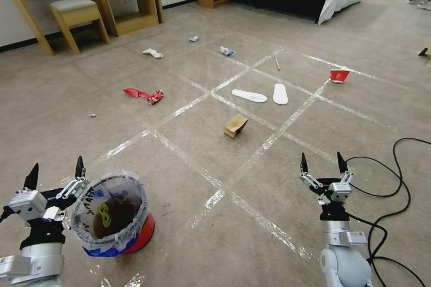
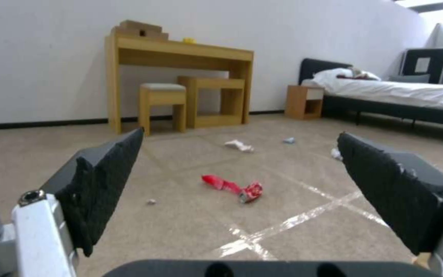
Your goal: Pick up the trash bin and place the garbage on the floor into it.
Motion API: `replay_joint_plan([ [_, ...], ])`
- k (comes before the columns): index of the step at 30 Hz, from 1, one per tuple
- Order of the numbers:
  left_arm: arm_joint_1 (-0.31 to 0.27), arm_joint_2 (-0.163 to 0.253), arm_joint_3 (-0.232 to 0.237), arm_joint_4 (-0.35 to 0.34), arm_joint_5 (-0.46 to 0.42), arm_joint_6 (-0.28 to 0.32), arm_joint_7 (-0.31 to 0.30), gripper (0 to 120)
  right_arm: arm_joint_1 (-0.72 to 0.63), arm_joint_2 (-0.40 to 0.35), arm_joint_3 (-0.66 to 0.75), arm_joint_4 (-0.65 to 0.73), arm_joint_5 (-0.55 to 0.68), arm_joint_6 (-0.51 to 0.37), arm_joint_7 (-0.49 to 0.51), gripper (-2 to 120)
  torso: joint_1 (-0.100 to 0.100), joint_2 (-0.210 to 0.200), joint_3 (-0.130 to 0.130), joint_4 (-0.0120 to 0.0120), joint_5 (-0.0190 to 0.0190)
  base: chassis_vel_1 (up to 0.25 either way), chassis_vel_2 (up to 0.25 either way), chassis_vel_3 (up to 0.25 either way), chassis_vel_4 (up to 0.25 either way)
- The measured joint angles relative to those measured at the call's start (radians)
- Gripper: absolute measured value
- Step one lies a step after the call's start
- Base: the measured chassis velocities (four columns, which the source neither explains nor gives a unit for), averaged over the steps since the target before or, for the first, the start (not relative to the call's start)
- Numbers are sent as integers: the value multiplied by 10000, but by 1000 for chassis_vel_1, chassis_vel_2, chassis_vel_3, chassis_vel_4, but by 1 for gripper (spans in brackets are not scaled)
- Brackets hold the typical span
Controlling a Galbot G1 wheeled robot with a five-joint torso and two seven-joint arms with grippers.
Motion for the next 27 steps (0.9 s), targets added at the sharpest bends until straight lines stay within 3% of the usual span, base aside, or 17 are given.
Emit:
replay_joint_plan([
  [10,9,198,12,-374,-415,1029,-192,100,35,-84,23,129,-5,-72,61,100,0,0,0,1,0,0,0,0,0],
  [27,16,162,258,-484,-260,1074,-352,100,36,-75,135,118,-282,217,-24,100,0,0,0,1,0,0,0,0,0],
])
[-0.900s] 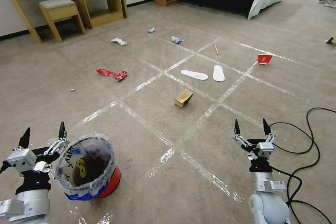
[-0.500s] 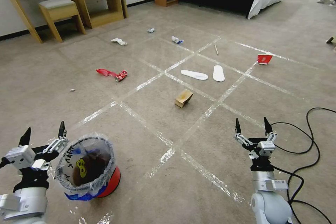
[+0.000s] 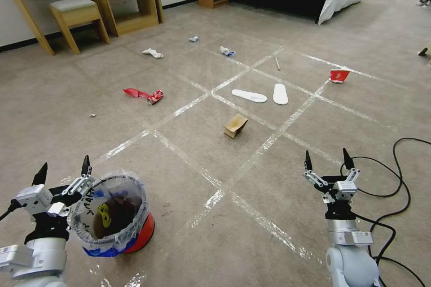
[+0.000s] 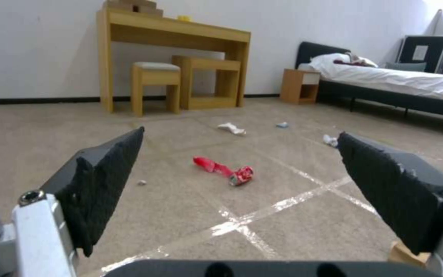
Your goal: Pick up the trash bin and place the garbage on the floor into it.
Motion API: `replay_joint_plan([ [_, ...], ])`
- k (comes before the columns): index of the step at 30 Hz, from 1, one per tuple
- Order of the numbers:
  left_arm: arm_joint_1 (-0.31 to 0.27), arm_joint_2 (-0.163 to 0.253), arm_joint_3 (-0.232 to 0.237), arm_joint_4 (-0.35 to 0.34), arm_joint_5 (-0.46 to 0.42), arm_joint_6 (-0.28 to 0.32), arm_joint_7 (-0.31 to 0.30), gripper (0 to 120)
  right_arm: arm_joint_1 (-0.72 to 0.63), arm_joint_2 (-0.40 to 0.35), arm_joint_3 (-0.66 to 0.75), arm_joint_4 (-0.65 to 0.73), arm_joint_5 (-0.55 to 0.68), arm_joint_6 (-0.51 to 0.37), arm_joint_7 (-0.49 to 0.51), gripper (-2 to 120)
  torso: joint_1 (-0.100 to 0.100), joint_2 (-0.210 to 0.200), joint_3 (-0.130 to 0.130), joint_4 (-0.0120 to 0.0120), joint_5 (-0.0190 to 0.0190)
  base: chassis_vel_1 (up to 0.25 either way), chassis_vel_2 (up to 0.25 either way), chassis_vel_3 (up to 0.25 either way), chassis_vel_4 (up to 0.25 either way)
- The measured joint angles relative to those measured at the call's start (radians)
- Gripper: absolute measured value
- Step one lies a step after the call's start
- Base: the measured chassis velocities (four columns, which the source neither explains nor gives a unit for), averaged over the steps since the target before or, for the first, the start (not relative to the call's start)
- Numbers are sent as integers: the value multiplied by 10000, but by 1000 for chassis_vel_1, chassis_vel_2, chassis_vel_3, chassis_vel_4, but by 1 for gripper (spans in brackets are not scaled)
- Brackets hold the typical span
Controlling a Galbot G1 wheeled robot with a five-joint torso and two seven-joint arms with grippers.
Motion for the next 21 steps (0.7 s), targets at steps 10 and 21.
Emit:
replay_joint_plan([
  [10,22,-26,-39,-46,-108,6,-21,100,77,-20,-7,-85,-9,1,-1,100,0,0,0,0,0,0,0,0,0],
  [21,-53,-38,39,-24,-136,12,-68,100,122,4,-16,-186,-7,26,7,100,0,0,0,0,-1,0,0,0,0],
])
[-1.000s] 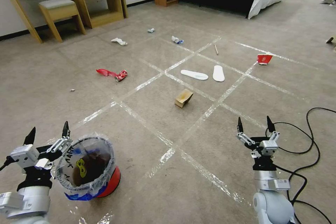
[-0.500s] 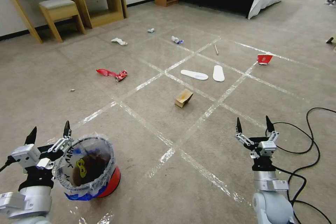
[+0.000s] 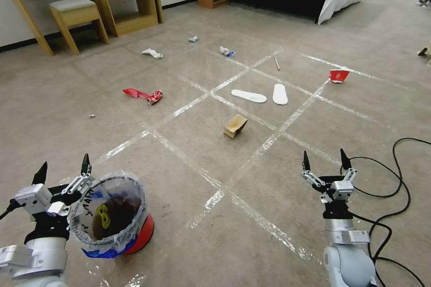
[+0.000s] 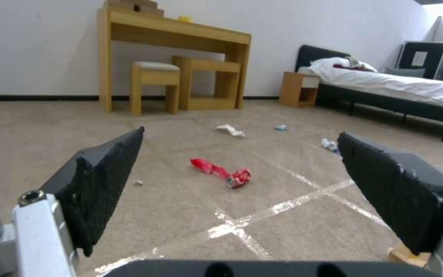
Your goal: Pick up the trash bin and place the garbage on the floor into it.
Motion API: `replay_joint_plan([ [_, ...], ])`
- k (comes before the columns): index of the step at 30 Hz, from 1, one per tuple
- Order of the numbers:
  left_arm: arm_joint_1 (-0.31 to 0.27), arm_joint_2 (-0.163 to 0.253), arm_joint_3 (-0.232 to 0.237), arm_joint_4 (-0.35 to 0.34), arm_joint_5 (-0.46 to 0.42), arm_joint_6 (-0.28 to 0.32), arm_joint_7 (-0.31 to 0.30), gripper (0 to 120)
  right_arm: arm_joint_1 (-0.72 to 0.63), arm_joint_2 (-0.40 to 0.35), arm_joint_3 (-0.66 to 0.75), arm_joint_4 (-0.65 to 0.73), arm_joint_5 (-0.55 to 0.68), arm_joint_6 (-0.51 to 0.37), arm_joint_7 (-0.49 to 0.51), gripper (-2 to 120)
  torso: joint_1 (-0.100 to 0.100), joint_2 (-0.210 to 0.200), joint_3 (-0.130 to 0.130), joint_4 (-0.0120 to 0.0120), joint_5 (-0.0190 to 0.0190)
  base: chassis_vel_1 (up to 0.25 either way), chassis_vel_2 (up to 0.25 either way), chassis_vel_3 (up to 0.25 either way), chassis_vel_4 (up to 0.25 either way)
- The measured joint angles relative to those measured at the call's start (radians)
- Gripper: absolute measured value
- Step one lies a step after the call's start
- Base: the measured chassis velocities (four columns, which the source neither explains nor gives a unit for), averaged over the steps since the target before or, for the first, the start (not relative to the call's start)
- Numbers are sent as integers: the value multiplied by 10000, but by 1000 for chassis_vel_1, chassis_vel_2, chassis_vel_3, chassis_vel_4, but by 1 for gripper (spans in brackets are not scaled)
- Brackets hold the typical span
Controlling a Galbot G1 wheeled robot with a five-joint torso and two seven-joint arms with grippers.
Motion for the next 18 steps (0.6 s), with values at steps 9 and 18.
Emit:
replay_joint_plan([
  [9,-43,15,4,27,-49,0,-12,100,68,29,11,-105,1,12,-39,100,-1,0,-1,0,0,-26,26,30,-22],
  [18,-48,13,11,16,-50,8,-17,100,84,29,15,-110,1,32,-40,100,0,-1,2,-1,1,-100,102,115,-106],
])
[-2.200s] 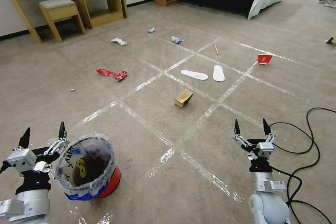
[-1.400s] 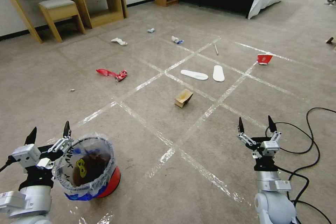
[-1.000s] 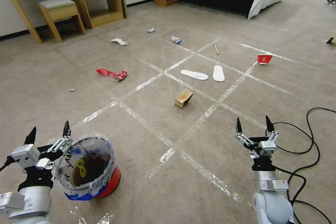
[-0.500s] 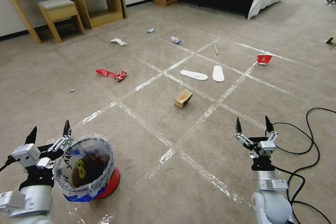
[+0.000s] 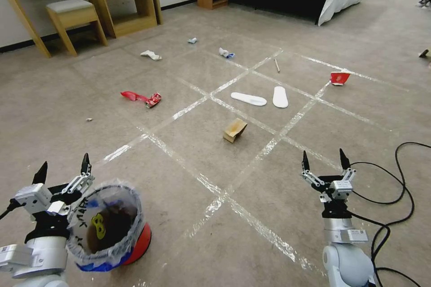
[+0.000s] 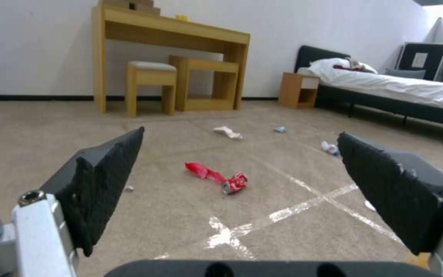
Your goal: Pick up the trash bin and place the garbage on the floor into it.
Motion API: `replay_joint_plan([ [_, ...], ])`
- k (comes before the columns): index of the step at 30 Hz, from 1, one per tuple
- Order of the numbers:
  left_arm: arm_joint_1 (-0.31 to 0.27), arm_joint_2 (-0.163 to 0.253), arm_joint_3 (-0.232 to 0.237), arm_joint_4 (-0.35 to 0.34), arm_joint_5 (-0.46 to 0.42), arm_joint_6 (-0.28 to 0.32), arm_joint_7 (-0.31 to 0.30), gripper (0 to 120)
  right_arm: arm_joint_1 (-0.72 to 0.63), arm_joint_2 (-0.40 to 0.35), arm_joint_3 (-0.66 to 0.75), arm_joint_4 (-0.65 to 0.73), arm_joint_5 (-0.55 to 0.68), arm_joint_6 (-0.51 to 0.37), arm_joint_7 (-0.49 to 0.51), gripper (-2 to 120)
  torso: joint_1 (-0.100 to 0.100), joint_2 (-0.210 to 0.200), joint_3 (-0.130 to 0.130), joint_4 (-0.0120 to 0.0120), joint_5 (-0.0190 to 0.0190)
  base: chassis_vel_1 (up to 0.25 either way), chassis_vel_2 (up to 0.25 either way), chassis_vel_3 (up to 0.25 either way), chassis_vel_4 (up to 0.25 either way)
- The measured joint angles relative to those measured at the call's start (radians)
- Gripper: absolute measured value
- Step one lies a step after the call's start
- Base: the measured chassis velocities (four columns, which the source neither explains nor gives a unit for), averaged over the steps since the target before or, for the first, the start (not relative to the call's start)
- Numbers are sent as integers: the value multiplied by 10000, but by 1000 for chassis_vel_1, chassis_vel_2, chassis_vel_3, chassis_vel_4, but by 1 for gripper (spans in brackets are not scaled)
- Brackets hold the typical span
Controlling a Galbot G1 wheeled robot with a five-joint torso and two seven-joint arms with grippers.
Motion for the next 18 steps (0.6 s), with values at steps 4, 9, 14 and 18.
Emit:
replay_joint_plan([
  [4,21,9,-55,-43,-37,56,-11,100,-5,3,2,13,-12,1,0,100,0,0,0,0,0,-89,87,90,-86],
  [9,68,76,-300,-191,-90,394,-177,100,-22,-10,4,-15,-13,71,0,100,0,0,0,0,-2,-64,56,52,-70],
  [14,434,322,-1117,-657,-90,1621,-671,100,52,-141,68,-134,-2,224,35,100,0,0,-3,1,0,0,0,0,0],
  [18,1177,728,-1755,-1505,-413,3162,-1408,100,140,-348,151,-199,121,232,51,100,-1,1,-3,3,4,0,0,0,0],
])
